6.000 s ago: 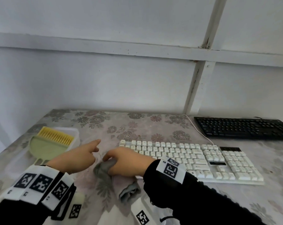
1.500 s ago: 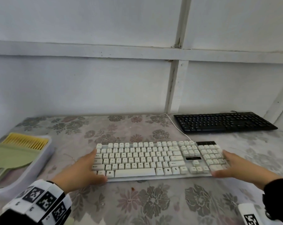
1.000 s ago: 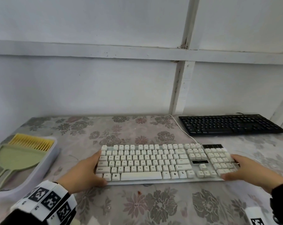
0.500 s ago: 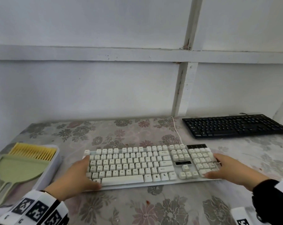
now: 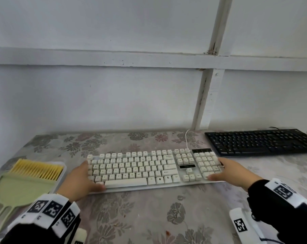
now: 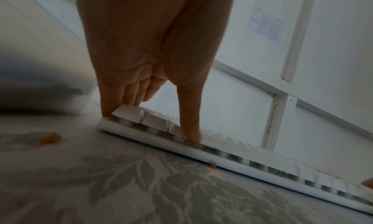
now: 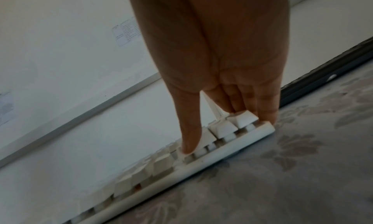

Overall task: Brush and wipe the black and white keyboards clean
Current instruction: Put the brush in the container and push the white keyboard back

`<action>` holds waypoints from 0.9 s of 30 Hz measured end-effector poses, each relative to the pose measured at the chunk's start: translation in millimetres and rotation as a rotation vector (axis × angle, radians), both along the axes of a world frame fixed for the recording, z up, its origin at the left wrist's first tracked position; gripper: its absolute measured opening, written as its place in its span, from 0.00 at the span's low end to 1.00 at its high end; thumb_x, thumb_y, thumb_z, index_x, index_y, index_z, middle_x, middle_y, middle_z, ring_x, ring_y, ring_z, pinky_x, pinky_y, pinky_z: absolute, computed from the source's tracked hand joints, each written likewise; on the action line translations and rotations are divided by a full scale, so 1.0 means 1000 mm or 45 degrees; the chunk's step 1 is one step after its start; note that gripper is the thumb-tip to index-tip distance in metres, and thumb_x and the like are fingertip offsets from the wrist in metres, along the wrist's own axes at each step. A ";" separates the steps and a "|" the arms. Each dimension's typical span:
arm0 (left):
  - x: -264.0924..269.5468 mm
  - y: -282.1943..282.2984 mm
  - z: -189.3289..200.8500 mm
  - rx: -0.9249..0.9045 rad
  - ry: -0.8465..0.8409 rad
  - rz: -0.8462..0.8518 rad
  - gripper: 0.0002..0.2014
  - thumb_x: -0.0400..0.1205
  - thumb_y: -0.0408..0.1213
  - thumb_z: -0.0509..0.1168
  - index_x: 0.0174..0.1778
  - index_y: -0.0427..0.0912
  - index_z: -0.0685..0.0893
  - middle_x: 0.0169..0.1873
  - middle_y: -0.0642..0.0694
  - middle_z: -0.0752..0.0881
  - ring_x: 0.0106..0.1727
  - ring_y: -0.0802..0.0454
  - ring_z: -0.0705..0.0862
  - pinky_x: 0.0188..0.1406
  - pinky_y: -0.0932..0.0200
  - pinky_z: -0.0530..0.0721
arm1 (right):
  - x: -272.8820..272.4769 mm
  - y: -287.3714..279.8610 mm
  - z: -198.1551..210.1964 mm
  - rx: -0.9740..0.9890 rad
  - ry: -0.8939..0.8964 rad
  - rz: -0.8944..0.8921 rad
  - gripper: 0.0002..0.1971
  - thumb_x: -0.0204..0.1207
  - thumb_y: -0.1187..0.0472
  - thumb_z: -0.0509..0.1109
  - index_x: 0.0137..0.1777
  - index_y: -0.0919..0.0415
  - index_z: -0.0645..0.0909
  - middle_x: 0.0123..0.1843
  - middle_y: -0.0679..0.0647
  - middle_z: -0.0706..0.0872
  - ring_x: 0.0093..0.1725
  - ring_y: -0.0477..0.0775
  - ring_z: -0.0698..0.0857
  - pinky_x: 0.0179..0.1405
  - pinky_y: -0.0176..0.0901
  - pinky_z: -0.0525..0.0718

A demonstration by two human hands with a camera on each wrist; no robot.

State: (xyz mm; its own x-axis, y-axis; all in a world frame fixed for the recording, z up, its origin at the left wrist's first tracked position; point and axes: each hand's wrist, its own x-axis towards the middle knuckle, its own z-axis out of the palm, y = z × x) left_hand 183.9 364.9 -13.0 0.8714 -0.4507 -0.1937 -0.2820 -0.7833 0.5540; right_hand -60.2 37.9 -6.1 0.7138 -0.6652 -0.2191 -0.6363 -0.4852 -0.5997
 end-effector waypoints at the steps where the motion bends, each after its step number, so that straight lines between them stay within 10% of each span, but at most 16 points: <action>1: 0.004 -0.002 -0.002 -0.009 -0.002 0.013 0.42 0.60 0.42 0.83 0.68 0.43 0.72 0.62 0.44 0.82 0.61 0.47 0.81 0.66 0.51 0.77 | 0.003 -0.001 0.000 -0.007 -0.003 0.000 0.19 0.65 0.61 0.82 0.53 0.50 0.79 0.47 0.42 0.85 0.47 0.43 0.84 0.43 0.32 0.77; 27: 0.061 -0.077 -0.003 0.256 -0.162 0.084 0.32 0.74 0.48 0.73 0.69 0.37 0.70 0.66 0.40 0.80 0.65 0.42 0.79 0.61 0.54 0.75 | 0.085 -0.045 -0.001 -0.328 0.301 -0.074 0.29 0.77 0.51 0.71 0.71 0.68 0.69 0.70 0.64 0.72 0.67 0.61 0.76 0.61 0.42 0.74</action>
